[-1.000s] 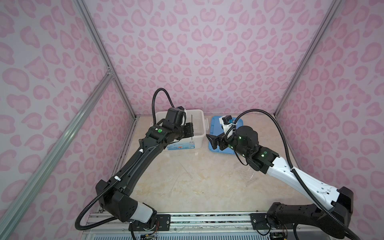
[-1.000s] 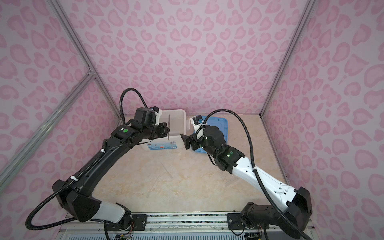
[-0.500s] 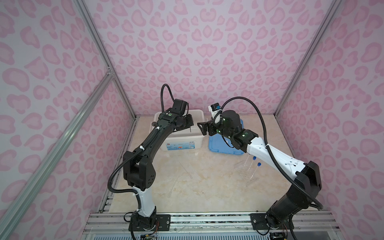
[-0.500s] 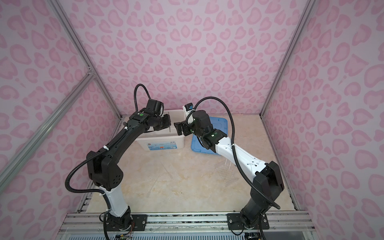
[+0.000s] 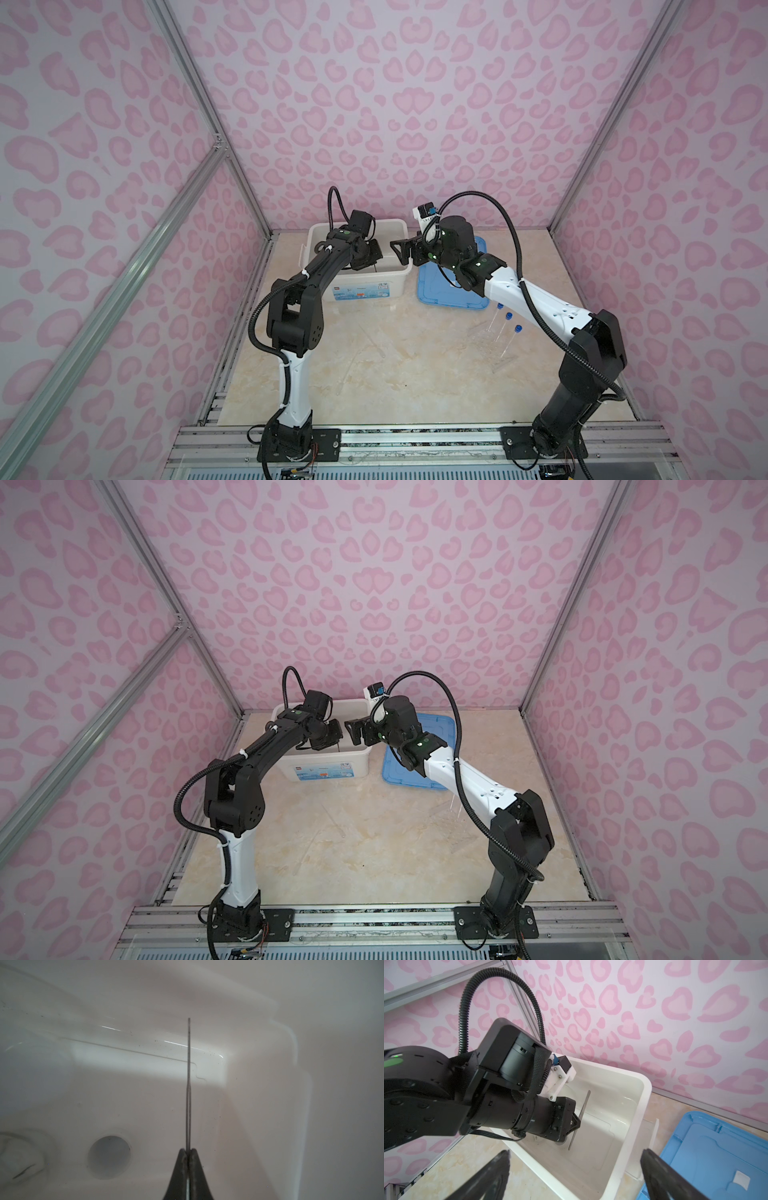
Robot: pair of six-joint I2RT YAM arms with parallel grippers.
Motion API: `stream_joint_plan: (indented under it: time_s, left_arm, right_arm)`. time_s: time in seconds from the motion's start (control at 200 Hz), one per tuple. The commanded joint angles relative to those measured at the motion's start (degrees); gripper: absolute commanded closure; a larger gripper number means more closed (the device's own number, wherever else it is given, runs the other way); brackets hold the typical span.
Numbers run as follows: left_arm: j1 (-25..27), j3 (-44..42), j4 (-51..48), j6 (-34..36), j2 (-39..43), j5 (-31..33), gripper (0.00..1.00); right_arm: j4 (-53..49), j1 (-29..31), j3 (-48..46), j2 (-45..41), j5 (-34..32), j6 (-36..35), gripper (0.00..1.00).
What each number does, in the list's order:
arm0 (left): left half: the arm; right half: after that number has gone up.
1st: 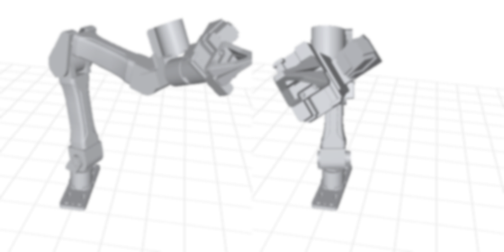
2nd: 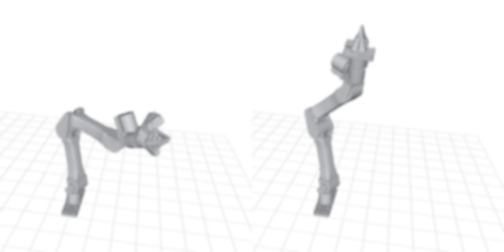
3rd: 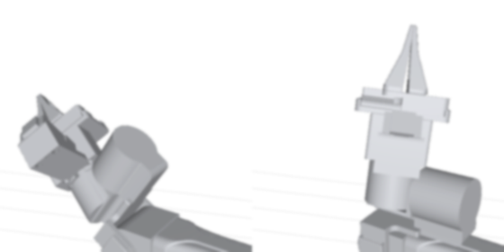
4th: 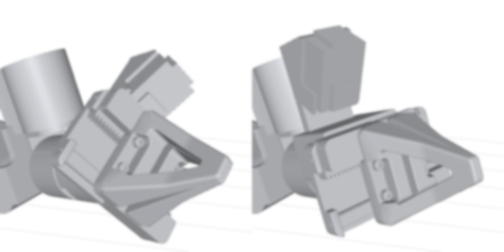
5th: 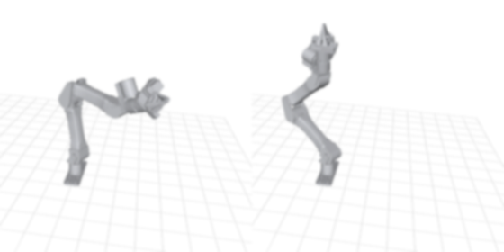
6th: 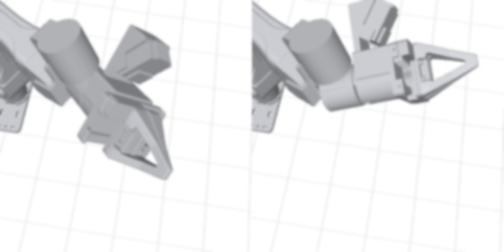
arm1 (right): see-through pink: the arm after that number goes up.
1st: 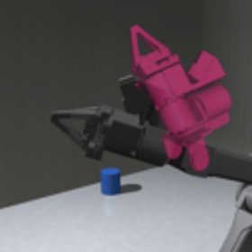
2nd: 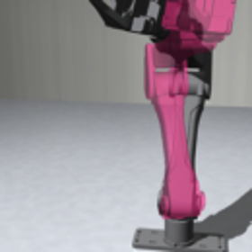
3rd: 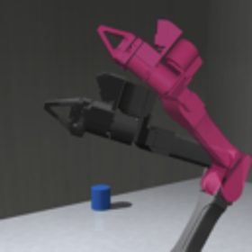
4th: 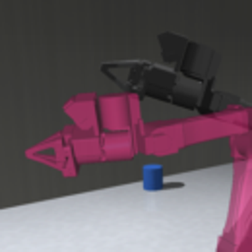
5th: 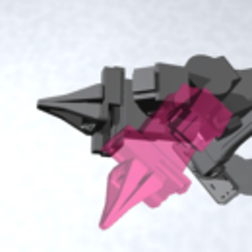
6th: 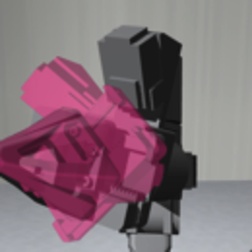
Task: Organize the chemistry lab equipment
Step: 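Lower the tweezers into the bin with the left gripper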
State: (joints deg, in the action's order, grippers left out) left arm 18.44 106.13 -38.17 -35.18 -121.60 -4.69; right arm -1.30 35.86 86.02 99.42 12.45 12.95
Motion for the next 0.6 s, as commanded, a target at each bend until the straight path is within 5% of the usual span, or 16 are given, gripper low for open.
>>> stream_joint_plan:
  time_s: [0.0,0.595]
  left_arm:
    - [-0.06,-0.27,1.86,-0.09,-1.09,1.14,0.97]
    - [-0.37,-0.30,1.70,2.48,-6.49,3.47,0.97]
  right_arm:
    - [1.96,-0.02,-0.41,0.68,1.34,0.84,0.02]
    - [1.96,-0.34,-2.08,1.48,3.11,1.11,0.02]
